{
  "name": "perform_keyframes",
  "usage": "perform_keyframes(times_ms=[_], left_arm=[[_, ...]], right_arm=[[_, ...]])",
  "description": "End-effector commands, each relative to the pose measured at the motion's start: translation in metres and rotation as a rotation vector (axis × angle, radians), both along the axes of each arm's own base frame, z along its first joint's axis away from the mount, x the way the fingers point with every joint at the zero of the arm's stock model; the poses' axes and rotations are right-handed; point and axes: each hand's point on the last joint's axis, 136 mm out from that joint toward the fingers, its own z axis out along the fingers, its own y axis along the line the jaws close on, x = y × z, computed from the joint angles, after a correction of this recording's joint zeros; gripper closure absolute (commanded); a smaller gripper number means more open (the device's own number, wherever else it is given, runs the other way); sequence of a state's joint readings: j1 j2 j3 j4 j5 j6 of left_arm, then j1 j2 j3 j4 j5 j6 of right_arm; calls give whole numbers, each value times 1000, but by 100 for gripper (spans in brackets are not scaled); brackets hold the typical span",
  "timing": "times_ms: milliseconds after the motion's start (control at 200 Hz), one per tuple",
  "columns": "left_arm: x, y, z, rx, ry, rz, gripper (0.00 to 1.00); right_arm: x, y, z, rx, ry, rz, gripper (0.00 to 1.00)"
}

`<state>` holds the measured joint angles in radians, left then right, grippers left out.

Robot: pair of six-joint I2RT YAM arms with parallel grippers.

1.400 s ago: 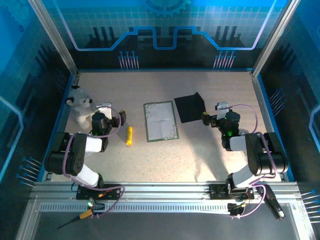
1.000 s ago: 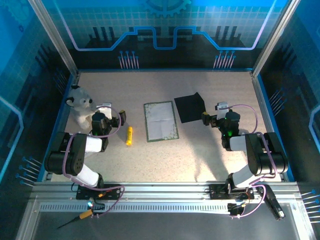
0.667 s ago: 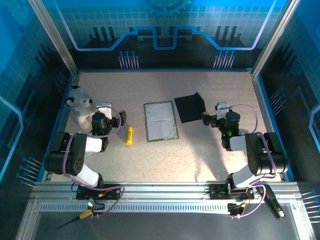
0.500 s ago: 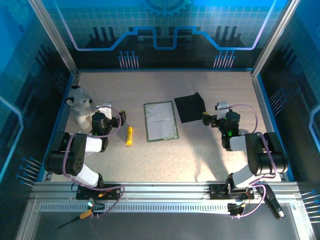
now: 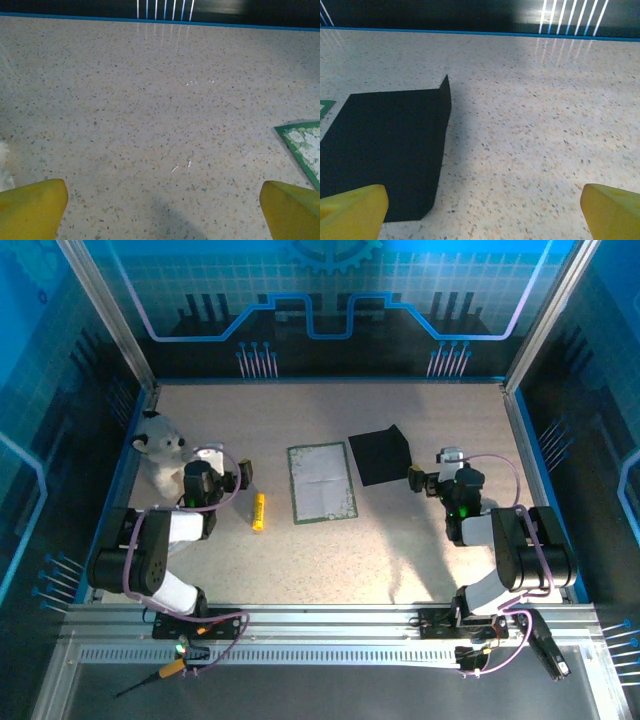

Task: Place the letter into the envelope and seal it

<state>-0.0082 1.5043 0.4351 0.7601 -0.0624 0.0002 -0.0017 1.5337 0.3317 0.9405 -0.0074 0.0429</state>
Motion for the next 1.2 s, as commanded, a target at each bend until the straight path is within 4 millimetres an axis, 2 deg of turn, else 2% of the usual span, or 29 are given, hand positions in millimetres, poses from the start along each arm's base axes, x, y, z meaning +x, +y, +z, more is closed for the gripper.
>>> perform_keyframes(times_ms=[0, 170, 305, 475, 590, 700, 876, 936, 1066, 1166, 1181, 1196], left_arm=[[4, 3, 22, -5, 0, 4, 1], [-2, 2, 36, -7, -27, 1, 1], [-2, 0, 60, -12, -73, -9, 1], [-1, -8, 93, -53, -64, -46, 1], [-2, -17, 107, -89, -22, -84, 1], [-6, -23, 120, -139, 28, -100, 1], [-12, -31, 134, -232, 94, -108, 0], [-12, -31, 138, -258, 133, -91, 1], [-13, -44, 149, -307, 163, -155, 1], [-12, -51, 159, -351, 187, -179, 1], [-11, -53, 159, -358, 195, -186, 1], [-11, -54, 160, -365, 202, -192, 1]], right_arm=[[1, -4, 19, 24, -80, -16, 0], [2, -3, 22, 23, -74, -9, 0], [0, -4, 28, 20, -80, -11, 0], [-4, -5, 46, 16, -92, -16, 0], [-9, -3, 59, 20, -83, -16, 0], [-14, -10, 70, 87, -23, -87, 0], [-19, 3, 106, 144, 3, -51, 0], [-23, 9, 111, 162, 61, -35, 0], [-24, 24, 132, 180, 135, -15, 0], [-28, 44, 142, 152, 203, 14, 0], [-30, 47, 139, 148, 224, 22, 0], [-28, 52, 148, 148, 217, 35, 0]])
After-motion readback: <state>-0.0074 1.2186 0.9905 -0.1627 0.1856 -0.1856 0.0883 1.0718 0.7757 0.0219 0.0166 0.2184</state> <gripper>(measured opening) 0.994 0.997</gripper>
